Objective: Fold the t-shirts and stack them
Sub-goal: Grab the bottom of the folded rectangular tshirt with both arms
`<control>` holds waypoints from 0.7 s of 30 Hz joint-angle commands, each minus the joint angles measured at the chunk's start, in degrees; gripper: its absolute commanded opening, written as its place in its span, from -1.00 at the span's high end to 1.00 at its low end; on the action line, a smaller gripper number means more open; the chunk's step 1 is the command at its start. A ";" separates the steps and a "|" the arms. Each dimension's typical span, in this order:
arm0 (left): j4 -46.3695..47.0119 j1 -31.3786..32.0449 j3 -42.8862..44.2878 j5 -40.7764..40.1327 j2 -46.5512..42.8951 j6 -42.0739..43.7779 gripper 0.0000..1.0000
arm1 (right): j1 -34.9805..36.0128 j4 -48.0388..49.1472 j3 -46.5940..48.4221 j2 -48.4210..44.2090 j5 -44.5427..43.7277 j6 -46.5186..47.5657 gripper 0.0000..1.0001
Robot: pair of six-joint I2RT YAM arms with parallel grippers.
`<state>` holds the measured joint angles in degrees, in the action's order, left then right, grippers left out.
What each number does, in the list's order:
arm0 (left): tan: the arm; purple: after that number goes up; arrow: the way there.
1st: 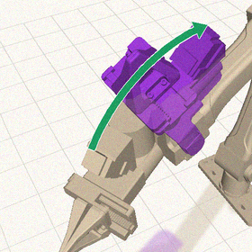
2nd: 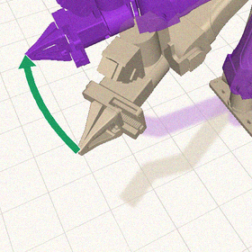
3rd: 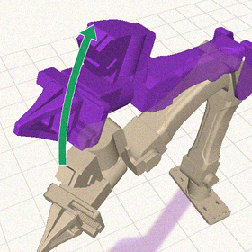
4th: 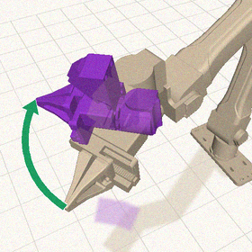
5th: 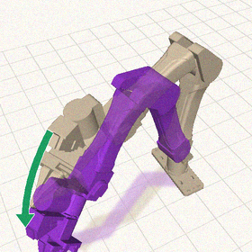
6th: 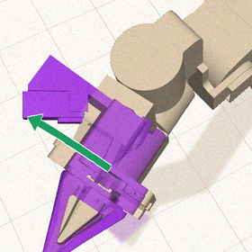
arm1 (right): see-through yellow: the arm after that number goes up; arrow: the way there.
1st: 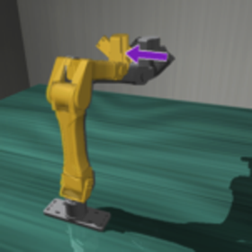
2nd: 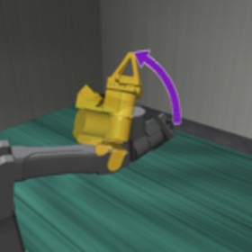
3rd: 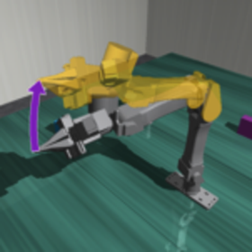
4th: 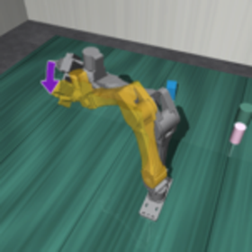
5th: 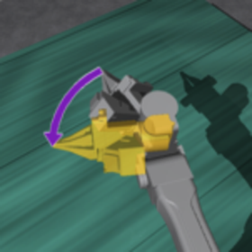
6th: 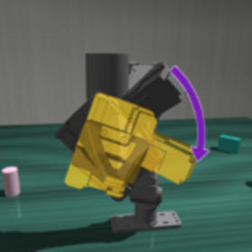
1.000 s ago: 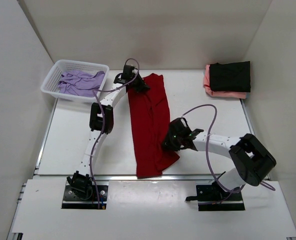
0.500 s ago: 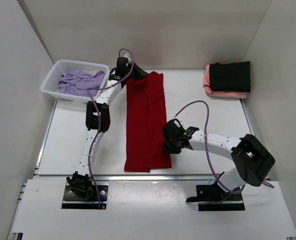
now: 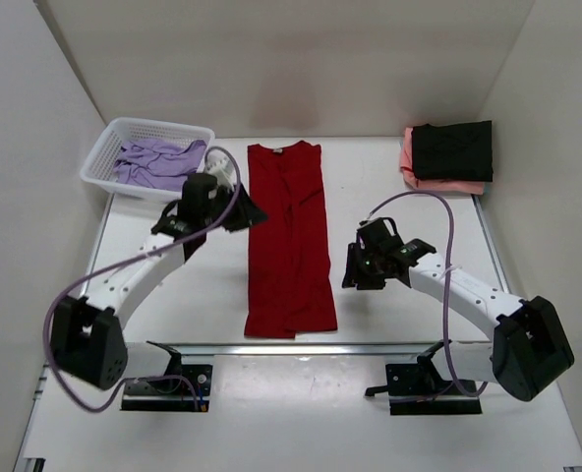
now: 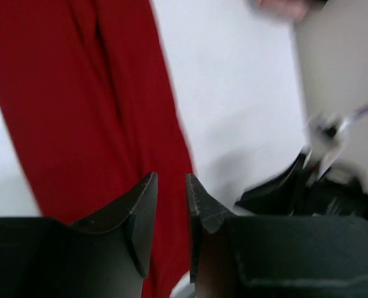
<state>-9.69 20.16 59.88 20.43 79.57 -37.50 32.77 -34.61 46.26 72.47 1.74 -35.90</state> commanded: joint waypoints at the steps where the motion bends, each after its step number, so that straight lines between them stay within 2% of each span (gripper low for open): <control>1: -9.38 5.49 -8.61 -8.37 -8.25 9.90 0.28 | -0.78 1.56 -2.65 -2.06 5.03 4.00 0.22; 3: -9.47 5.15 -18.87 -7.95 -14.25 5.96 0.16 | -1.39 2.35 -4.68 -2.85 8.44 4.00 0.22; 4: -9.81 4.11 -21.27 -8.03 -18.36 3.33 0.13 | -1.75 2.27 -5.21 -3.29 8.98 3.13 0.19; 7: -12.01 4.44 -30.93 -11.54 -26.98 1.38 0.13 | 0.00 4.71 -8.20 -4.79 9.68 0.84 -0.04; 8: -11.84 4.19 -32.44 -11.72 -29.53 0.59 0.05 | 0.44 5.16 -9.86 -4.44 10.30 0.05 -0.14; 10: -10.18 4.62 -37.96 -11.11 -31.92 -1.86 0.05 | 1.06 7.53 -12.24 -4.88 12.76 -1.18 -0.21; 12: -8.77 6.63 -41.22 -11.46 -33.86 -4.94 0.05 | 2.20 9.37 -14.35 -4.44 13.11 -1.45 -0.32; 15: -9.46 8.31 -43.35 -12.86 -34.39 -6.71 -0.02 | 1.77 12.27 -16.46 -3.39 15.57 -2.59 -0.32; 21: -8.33 10.68 -45.55 -11.81 -35.01 -8.64 -0.02 | 4.49 16.15 -16.73 -0.93 17.07 -4.79 -0.26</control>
<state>-20.29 29.21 14.98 9.19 45.19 -44.03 35.73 -22.00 30.41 69.82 17.65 -39.20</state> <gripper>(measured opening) 0.504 0.632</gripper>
